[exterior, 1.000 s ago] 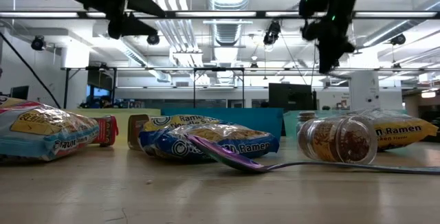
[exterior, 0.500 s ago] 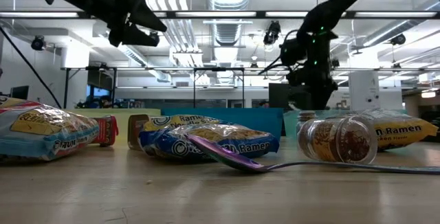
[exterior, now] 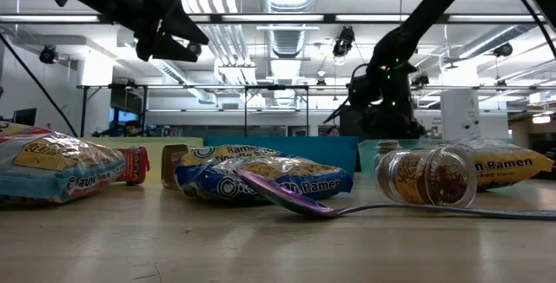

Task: Pick & Place Food Item
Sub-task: Put the light blue spoon into the green bin, then put the top brown seasoning bottle into the blue bin

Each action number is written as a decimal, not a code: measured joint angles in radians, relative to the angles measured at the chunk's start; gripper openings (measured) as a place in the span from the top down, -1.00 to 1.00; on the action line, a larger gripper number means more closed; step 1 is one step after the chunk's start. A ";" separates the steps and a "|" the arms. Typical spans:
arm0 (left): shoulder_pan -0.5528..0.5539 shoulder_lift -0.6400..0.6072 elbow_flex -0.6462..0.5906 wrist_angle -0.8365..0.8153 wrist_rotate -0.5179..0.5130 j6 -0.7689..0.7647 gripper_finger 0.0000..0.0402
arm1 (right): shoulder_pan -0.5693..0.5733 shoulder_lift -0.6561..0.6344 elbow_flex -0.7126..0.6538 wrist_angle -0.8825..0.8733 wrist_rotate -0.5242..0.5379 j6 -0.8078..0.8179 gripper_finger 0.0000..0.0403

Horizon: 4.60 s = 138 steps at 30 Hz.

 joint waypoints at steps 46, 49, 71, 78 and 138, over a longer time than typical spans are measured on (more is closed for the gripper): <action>0.000 0.000 -0.001 -0.017 0.000 -0.026 -0.78 | 0.000 -0.030 -0.043 -0.012 0.009 0.013 0.54; 0.000 0.000 -0.001 -0.018 0.000 -0.026 -0.78 | 0.000 -0.060 -0.042 -0.010 0.012 0.029 0.54; 0.000 0.000 -0.003 -0.020 0.000 -0.022 -0.78 | 0.003 -0.274 -0.047 -0.092 0.003 0.132 0.54; 0.000 0.000 -0.003 -0.020 0.000 -0.021 -0.78 | 0.003 -0.391 -0.051 -0.087 -0.089 0.179 0.54; 0.000 0.000 -0.003 -0.028 0.000 -0.021 -0.78 | 0.348 -0.607 -0.237 0.049 -0.363 0.335 -0.97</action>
